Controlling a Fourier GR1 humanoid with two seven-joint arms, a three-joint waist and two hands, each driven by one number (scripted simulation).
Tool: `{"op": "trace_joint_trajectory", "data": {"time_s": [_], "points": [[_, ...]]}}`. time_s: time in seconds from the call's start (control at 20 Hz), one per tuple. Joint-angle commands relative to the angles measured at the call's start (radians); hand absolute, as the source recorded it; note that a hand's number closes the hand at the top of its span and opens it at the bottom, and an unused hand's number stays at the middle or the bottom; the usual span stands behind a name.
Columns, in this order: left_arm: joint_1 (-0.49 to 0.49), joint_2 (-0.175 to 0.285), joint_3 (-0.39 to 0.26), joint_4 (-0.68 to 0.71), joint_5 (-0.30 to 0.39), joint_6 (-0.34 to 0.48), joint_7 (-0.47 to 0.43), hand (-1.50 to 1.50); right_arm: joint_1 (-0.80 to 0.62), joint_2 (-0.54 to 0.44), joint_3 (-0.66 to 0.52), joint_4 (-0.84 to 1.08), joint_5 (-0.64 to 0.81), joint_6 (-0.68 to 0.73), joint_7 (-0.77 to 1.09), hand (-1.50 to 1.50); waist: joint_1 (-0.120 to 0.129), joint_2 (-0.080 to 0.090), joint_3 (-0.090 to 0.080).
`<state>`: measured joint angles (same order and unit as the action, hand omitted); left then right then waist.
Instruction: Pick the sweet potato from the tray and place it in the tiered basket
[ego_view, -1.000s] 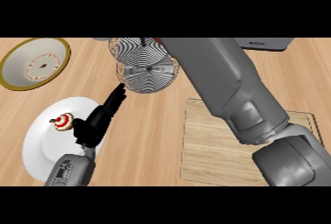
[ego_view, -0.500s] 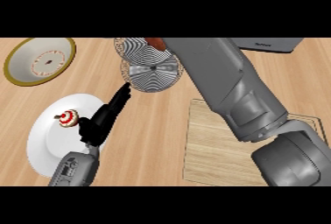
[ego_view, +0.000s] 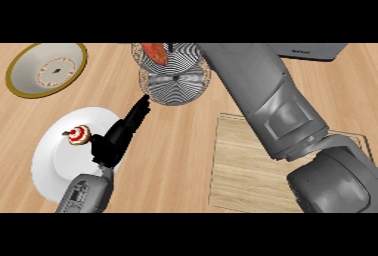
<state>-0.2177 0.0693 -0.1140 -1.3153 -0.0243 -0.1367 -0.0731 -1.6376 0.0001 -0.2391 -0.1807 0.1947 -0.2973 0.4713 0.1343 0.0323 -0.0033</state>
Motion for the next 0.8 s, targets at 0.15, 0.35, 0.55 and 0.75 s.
{"op": "trace_joint_trajectory", "data": {"time_s": [0.15,0.35,0.55,0.75], "points": [[0.004,0.021,0.031,-0.012,0.007,0.008,0.012,0.0,-0.026,0.0,0.026,0.009,0.025,-0.269,-0.038,-1.5,-0.041,-0.007,0.0],[0.063,0.024,0.048,0.001,0.016,0.015,-0.017,0.0,0.003,-0.038,0.064,-0.009,0.091,-0.449,-0.053,-1.5,-0.092,-0.022,0.001],[0.089,-0.001,0.022,-0.014,0.001,0.026,-0.028,0.0,0.039,-0.079,0.046,-0.046,0.087,-0.543,-0.094,-1.5,-0.096,-0.021,0.002],[0.062,0.022,0.062,-0.036,0.023,0.029,0.012,0.0,0.162,-0.169,-0.014,-0.179,0.015,-0.456,-0.211,-1.5,-0.134,-0.034,0.005]]}}
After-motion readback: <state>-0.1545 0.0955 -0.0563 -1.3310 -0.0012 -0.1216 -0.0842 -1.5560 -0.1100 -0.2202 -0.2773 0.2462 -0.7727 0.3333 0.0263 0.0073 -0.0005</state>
